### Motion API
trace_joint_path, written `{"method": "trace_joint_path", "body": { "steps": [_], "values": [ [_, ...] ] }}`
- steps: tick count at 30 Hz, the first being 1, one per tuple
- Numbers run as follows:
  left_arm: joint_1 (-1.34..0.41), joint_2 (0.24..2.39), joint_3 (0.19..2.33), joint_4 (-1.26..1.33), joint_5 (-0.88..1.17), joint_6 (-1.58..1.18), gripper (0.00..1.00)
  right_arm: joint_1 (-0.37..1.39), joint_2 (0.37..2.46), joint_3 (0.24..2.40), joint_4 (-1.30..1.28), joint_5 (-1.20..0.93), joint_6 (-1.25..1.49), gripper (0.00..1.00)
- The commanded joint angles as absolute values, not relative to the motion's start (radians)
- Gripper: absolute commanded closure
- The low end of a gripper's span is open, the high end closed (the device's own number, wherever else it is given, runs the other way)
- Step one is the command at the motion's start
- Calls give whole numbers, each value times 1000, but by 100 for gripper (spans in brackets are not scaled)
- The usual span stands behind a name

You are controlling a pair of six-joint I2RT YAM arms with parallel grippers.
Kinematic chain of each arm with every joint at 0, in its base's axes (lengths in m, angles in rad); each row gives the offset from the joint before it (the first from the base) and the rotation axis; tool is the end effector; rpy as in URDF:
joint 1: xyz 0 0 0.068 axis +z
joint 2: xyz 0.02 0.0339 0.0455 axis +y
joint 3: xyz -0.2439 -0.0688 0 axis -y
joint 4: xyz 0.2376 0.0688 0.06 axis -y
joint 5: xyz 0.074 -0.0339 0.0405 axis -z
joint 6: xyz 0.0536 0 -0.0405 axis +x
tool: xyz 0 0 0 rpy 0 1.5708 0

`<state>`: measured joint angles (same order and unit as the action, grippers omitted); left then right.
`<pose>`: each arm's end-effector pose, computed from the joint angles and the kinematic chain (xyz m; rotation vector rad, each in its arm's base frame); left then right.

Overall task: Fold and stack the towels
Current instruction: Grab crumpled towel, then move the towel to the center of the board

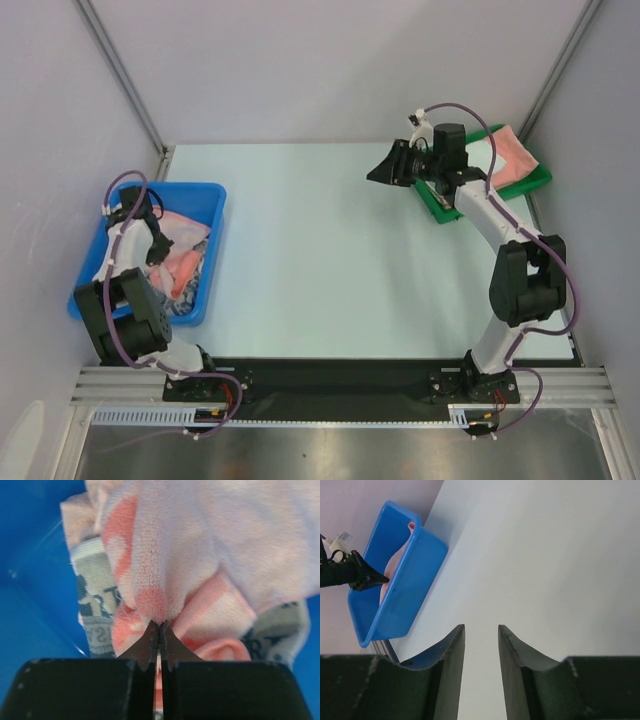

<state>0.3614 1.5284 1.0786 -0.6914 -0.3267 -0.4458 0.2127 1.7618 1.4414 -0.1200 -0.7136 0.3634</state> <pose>0.2761 0.1228 0.1945 -1.1372 2.4184 0.4152 0.3976 0.1218 0.2863 -0.3216 2.0342 1.0774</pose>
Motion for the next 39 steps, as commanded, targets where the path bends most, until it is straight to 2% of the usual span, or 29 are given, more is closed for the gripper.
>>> {"method": "trace_joint_path", "body": {
  "steps": [1,5,9,12,15,20,23,25,29,31,32,36,39],
  "values": [
    [339,1390,1172,-672,-166,-449,100,222,1634,1453,-141,-704,341,62],
    [189,1263,1411,-646,-31,-431,100,233,1556,1447,-170,-689,344,62],
    [-16,1256,1658,-623,152,-414,100,236,1476,1445,-247,-605,344,59],
    [-176,1230,1707,-574,261,-442,100,236,1404,1442,-314,-531,339,52],
    [-244,1160,1568,-497,319,-495,100,236,1322,1419,-369,-483,334,49],
    [-385,1054,1105,-341,393,-575,98,236,1186,1322,-434,-405,330,45],
    [-475,1035,861,-278,365,-607,97,252,1106,1206,-474,-359,331,45],
    [-529,1066,731,-242,380,-620,92,279,1059,1093,-479,-315,356,45],
    [-575,1086,635,-256,364,-627,86,327,1046,947,-460,-218,432,46],
    [-590,1071,626,-265,354,-638,77,351,1055,885,-405,-161,469,47],
    [-594,1059,630,-274,341,-638,68,377,1063,830,-382,-144,495,47],
    [-595,1071,710,-398,264,-601,54,400,1153,773,-280,-78,512,48],
    [-627,1091,801,-426,210,-513,54,399,1232,778,-224,-84,477,50]
  ]
}}
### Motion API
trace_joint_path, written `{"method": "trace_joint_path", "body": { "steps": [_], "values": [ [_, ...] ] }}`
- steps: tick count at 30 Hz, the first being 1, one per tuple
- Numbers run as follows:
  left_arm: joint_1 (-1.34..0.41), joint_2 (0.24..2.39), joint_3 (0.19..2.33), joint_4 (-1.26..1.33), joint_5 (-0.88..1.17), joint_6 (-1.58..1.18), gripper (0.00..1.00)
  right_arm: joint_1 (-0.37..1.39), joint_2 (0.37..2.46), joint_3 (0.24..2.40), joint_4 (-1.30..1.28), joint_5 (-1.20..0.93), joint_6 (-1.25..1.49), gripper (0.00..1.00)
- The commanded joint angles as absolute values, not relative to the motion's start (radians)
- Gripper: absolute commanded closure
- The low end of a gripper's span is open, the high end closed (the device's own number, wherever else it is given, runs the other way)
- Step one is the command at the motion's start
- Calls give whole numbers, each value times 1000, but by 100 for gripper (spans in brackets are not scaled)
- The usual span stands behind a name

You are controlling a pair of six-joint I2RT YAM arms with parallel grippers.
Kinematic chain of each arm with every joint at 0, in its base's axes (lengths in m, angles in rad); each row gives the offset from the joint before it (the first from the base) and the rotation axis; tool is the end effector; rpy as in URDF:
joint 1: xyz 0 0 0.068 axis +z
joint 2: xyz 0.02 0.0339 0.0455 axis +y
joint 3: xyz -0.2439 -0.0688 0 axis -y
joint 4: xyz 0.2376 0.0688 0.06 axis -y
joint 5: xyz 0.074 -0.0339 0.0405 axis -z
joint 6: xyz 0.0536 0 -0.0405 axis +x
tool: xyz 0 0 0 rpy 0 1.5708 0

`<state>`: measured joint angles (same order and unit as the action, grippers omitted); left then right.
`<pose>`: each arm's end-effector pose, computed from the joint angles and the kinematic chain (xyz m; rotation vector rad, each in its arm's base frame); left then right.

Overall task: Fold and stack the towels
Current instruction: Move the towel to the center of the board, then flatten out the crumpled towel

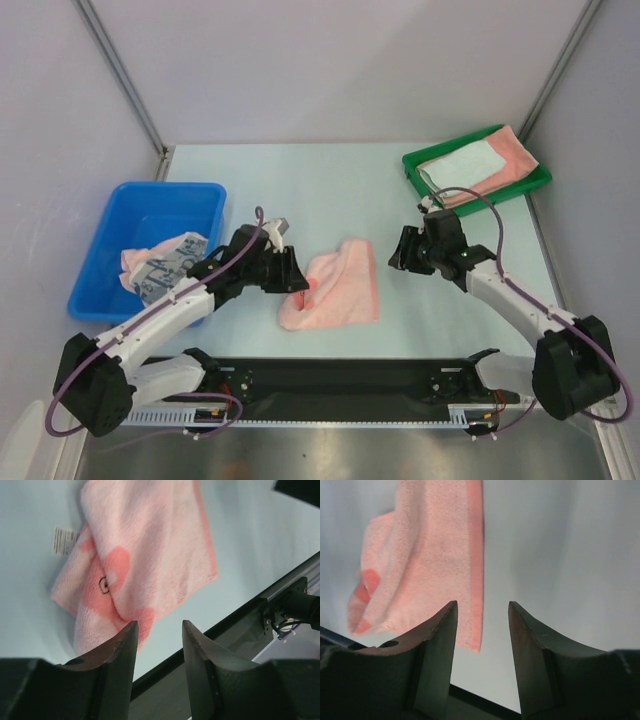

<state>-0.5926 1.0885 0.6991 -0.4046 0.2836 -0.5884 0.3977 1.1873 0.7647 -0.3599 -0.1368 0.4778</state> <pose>0.1886 -0.1450 0.2054 0.1519 2.5091 -0.8693 0.2370 0.1075 0.2073 0.0280 2.4217 0.5770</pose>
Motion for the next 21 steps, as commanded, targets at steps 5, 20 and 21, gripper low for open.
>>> {"method": "trace_joint_path", "body": {
  "steps": [5,20,21],
  "values": [
    [-780,1184,975,-427,117,-400,59,333,1338,874,-235,-144,453,51],
    [-1282,1821,1338,-431,-267,-295,61,-122,1253,962,-261,-436,499,53],
    [-1287,1841,1348,-440,-276,-301,61,-138,1246,959,-259,-446,494,53]
  ]
}}
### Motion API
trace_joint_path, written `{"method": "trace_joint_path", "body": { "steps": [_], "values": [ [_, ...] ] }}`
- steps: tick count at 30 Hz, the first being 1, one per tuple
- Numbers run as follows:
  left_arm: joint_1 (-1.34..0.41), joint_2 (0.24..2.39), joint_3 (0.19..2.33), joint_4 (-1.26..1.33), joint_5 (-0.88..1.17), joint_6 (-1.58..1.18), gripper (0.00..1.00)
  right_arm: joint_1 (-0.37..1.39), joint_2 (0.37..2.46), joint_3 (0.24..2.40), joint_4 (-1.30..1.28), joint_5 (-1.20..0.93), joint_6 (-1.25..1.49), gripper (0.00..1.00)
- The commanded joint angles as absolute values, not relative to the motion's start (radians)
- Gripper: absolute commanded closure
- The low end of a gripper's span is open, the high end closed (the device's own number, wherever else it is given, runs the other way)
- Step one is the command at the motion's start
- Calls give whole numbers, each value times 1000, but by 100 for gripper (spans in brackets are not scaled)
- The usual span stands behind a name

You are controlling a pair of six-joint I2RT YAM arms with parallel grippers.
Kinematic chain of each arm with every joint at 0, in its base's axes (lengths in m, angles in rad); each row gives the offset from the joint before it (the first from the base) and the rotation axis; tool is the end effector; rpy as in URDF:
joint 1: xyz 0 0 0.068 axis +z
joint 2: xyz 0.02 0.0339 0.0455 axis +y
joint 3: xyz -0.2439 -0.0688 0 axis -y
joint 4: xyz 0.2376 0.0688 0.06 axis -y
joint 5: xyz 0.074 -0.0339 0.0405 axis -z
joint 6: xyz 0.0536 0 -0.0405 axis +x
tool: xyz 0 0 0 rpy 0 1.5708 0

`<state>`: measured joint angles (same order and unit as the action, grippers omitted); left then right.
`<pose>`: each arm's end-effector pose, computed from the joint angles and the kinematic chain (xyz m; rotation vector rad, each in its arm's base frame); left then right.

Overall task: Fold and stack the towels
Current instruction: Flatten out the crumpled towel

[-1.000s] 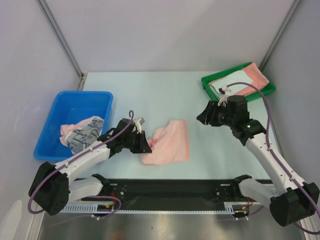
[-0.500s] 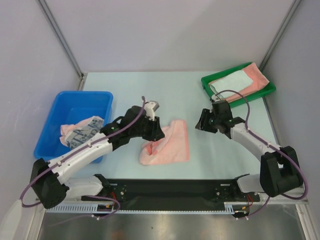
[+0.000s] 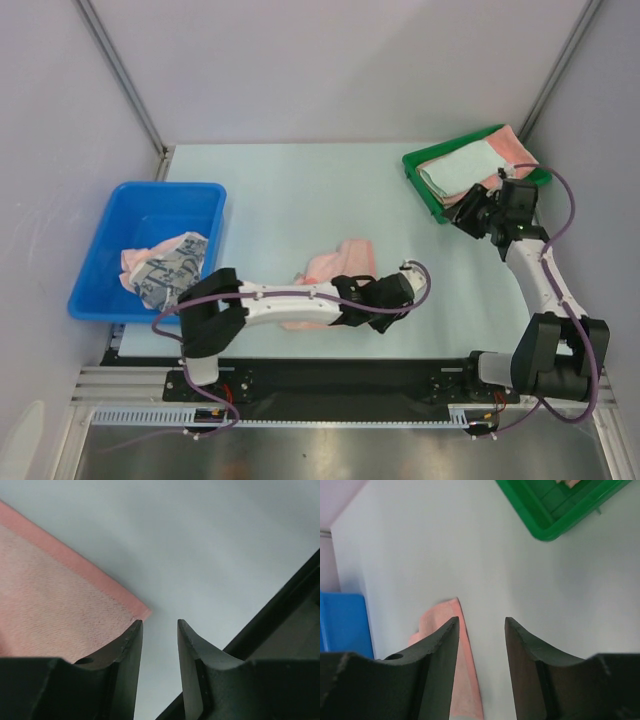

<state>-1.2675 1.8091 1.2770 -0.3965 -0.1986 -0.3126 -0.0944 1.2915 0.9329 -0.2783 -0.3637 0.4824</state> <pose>0.1261 -0.3677 0.1803 1.0845 2.2781 -0.4190 0.2965 -0.0089 0.2469 0.4338 2.1852 0.6158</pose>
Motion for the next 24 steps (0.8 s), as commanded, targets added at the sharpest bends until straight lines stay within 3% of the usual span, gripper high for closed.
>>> {"method": "trace_joint_path", "body": {
  "steps": [1,16,19,23,24],
  "values": [
    [-1293,1874,1361,-445,-284,-316,60,-149,1241,957,-261,-462,494,53],
    [-1293,2006,1374,-480,-339,-408,56,-179,1187,914,-235,-483,494,53],
    [-1293,2014,1361,-477,-342,-425,67,-176,1193,905,-236,-480,482,53],
    [-1290,1988,1336,-472,-357,-428,100,-126,1207,905,-248,-446,443,53],
    [-1284,1979,1338,-485,-362,-431,100,-111,1212,910,-249,-440,436,53]
  ]
}}
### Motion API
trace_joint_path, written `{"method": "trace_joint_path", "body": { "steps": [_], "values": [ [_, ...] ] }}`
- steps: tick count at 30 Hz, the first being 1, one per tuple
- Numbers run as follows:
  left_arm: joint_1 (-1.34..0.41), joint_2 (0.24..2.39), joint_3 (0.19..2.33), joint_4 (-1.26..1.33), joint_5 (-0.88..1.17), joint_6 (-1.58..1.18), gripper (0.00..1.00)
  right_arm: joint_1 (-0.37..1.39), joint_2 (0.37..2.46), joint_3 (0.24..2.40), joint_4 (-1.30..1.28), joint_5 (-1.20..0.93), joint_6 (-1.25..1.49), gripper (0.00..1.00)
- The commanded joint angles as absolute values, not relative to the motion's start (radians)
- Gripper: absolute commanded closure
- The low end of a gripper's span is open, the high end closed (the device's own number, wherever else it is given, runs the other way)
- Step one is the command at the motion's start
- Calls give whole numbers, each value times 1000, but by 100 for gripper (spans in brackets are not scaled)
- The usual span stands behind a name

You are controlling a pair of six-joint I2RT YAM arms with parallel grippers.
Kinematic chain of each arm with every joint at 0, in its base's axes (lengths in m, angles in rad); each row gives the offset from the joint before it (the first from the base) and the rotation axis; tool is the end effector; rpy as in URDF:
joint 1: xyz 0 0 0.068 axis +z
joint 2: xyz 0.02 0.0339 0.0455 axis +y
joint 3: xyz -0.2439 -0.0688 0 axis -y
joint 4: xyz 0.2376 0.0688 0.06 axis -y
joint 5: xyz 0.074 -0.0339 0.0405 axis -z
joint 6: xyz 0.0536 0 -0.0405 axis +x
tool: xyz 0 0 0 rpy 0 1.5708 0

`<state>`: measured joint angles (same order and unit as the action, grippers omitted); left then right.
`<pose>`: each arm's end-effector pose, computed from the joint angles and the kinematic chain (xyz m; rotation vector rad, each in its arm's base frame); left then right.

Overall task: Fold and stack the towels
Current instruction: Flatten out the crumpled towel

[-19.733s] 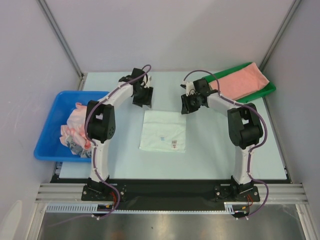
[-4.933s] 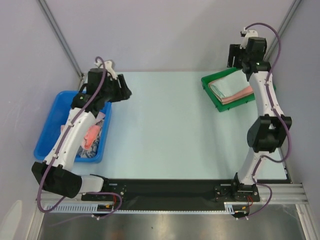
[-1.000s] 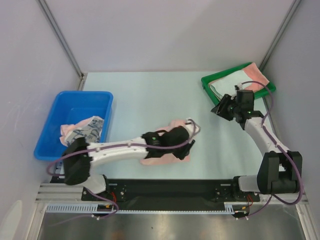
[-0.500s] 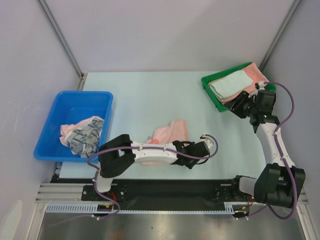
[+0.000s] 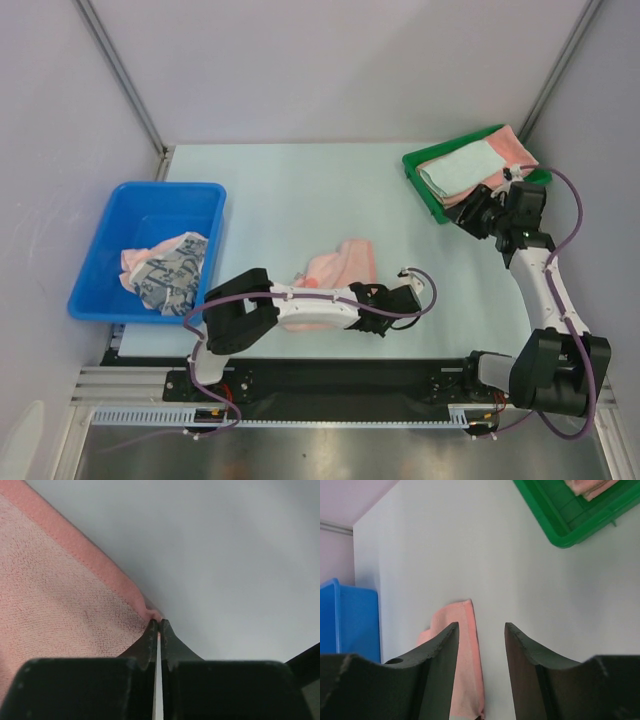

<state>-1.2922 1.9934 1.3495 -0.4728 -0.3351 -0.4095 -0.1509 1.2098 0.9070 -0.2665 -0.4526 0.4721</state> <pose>0.1272 -0.3804 0.1293 1.0152 2.3859 -0.1611 0.2818 -0.0191 0.2622 0.3978 2.1123 0.6713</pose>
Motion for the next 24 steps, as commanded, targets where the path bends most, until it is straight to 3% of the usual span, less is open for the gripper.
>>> {"method": "trace_joint_path", "body": {
  "steps": [1,5,11,18,24],
  "values": [
    [-1279,1945,1338,-495,-364,-431,100,-95,1215,911,-249,-427,417,52],
    [-1230,1752,1306,-564,-365,-419,100,30,1268,951,-262,-449,332,49],
    [-958,1484,1140,-560,-129,-393,100,201,1391,956,-117,-618,183,43],
    [-698,1417,1049,-569,-8,-308,100,284,1630,1066,-40,-661,71,42],
    [-631,1448,1032,-560,18,-291,100,287,1816,1187,55,-703,26,43]
  ]
}}
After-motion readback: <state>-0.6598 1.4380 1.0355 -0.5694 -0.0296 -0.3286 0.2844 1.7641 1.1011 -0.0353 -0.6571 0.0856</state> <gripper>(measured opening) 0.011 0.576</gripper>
